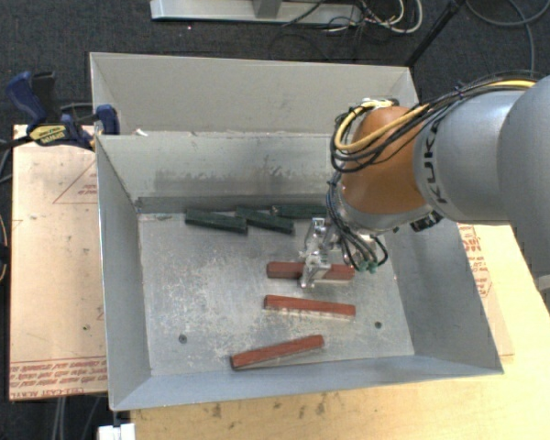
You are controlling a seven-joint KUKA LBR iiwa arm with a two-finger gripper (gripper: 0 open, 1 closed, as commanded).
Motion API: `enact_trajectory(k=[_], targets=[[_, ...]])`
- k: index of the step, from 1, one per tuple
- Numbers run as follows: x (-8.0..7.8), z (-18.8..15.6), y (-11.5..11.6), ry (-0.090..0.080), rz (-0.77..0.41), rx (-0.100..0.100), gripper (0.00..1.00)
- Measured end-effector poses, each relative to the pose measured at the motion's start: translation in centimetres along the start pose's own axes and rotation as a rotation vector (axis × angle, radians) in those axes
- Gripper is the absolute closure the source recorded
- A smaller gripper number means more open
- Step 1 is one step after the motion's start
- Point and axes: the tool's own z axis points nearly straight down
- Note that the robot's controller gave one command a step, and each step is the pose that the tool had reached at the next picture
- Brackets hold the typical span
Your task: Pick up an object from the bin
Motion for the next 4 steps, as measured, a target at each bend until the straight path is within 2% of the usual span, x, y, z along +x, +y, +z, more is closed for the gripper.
enact_trajectory(k=[2,3,4], targets=[[0.1,-0.3,0.0,0.001,0.0,0.0,1.0],[0.4,-1.7,0.0,0.015,-0.001,0.001,1.0],[0.2,-3.2,0.0,0.014,-0.001,0.001,1.0]])
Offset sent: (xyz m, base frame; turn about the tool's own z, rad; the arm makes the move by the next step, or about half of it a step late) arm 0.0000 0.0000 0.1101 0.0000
